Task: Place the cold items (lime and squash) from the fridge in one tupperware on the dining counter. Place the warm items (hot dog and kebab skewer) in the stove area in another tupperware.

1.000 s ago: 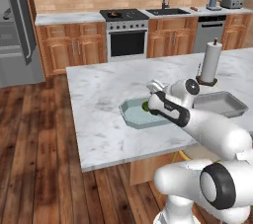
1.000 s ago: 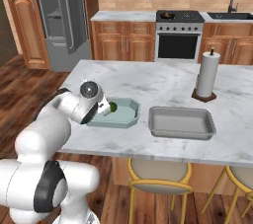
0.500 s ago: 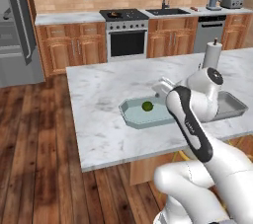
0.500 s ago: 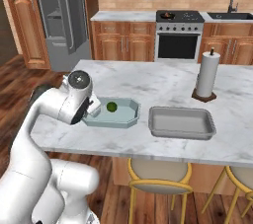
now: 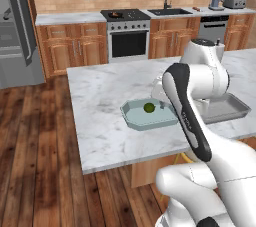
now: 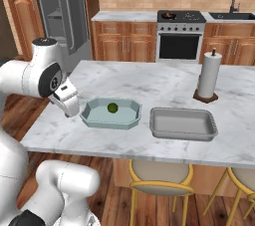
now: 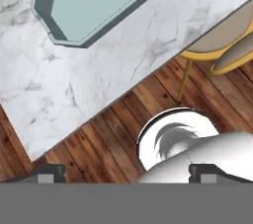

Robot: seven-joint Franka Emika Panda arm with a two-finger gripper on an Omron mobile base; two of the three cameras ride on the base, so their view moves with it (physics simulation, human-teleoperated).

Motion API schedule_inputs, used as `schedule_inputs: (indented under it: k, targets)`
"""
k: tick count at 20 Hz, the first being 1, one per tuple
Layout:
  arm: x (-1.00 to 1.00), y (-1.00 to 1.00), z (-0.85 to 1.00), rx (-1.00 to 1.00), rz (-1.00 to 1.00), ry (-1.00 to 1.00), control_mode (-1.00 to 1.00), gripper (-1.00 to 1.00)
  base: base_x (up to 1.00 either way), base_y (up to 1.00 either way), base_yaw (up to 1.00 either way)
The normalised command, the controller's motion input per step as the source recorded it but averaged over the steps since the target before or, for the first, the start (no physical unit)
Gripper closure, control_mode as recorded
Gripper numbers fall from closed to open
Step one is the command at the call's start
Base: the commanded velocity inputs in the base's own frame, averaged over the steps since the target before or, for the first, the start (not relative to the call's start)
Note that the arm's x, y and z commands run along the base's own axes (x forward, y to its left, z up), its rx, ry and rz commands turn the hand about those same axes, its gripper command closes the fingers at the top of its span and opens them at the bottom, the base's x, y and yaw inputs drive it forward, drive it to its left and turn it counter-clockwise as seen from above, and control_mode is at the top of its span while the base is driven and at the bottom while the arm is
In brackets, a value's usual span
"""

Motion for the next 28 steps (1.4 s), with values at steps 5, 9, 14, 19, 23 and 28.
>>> schedule_inputs:
  k: [5,9,14,19,23,28]
  targets:
    - [-0.71,-0.27,-0.71,-0.11,-0.08,0.13,-1.00,-1.00,0.00,0.00,0.00]
    - [-0.70,-0.45,-0.38,0.00,-0.02,-0.02,-1.00,-1.00,0.00,0.00,0.00]
    - [-0.69,-0.29,-0.11,0.00,0.00,-0.11,-1.00,-1.00,0.00,0.00,0.00]
    - [-0.56,-0.16,-0.14,0.00,0.00,-0.06,-1.00,-1.00,0.00,0.00,0.00]
    - [0.00,0.00,0.00,0.00,0.00,0.00,1.00,-1.00,-0.64,-0.03,0.00]
    - [0.00,0.00,0.00,0.00,0.00,0.00,1.00,-1.00,-0.28,0.50,0.01]
